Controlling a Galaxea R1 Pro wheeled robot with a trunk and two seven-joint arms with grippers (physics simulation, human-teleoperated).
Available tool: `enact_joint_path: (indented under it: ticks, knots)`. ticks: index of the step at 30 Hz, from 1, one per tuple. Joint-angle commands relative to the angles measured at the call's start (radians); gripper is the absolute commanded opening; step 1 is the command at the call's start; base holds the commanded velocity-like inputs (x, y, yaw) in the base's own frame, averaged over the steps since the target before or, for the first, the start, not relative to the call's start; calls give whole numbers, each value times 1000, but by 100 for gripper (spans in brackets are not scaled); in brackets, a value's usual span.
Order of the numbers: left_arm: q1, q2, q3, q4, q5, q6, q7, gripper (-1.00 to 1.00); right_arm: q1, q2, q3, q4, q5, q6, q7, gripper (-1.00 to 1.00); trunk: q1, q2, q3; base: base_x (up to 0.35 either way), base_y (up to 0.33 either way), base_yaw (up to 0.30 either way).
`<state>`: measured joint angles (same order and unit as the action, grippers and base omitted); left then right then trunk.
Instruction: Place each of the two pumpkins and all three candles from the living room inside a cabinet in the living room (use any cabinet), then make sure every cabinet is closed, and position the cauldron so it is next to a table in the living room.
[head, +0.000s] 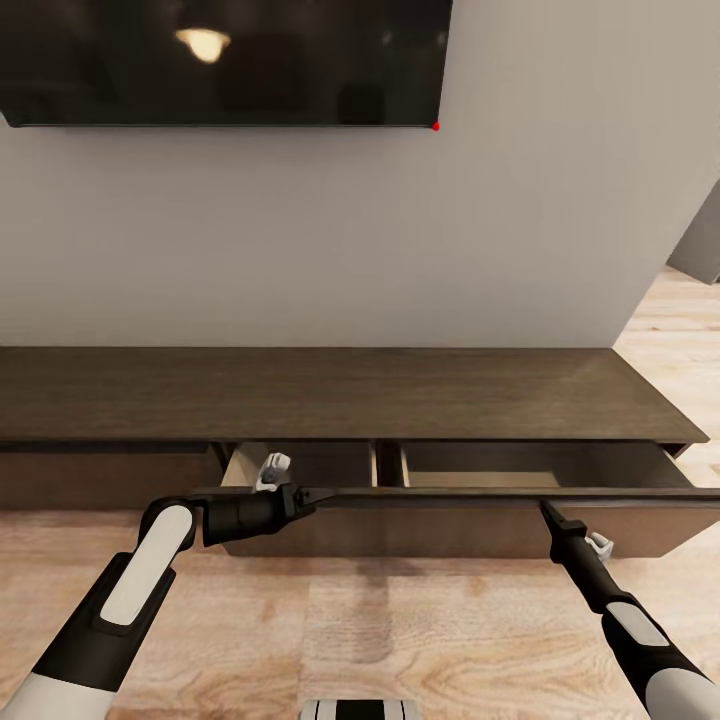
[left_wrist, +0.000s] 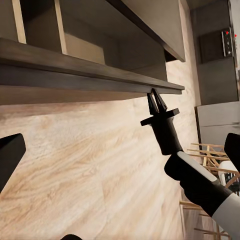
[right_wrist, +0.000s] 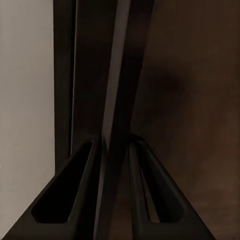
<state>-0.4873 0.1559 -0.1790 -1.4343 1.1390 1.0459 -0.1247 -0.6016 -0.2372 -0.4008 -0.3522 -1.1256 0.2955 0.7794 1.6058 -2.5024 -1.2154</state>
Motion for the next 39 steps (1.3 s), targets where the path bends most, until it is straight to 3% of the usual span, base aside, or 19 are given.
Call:
enact_joint_path:
  ticks: [1, 15, 22, 39]
  knots:
    - [0, 1, 0, 0, -10, 1, -10, 100, -1, 1, -10, -8, -27, 17, 9, -100, 0, 0, -1, 0, 0, 0]
    - [0, -1, 0, 0, -10, 1, -10, 100, -1, 6, -11, -11, -29, 6, 20, -100, 0, 0, -1, 0, 0, 0]
    - [0, -1, 0, 0, -10, 1, -10, 100, -1, 4, -50, -11, -30, 13, 15, -100, 0, 0, -1, 0, 0, 0]
    - [0, 0, 1, 0, -10, 1, -10, 100, -1, 3, -56, -15, -29, 17, 10, -100, 0, 0, -1, -38, 0, 0]
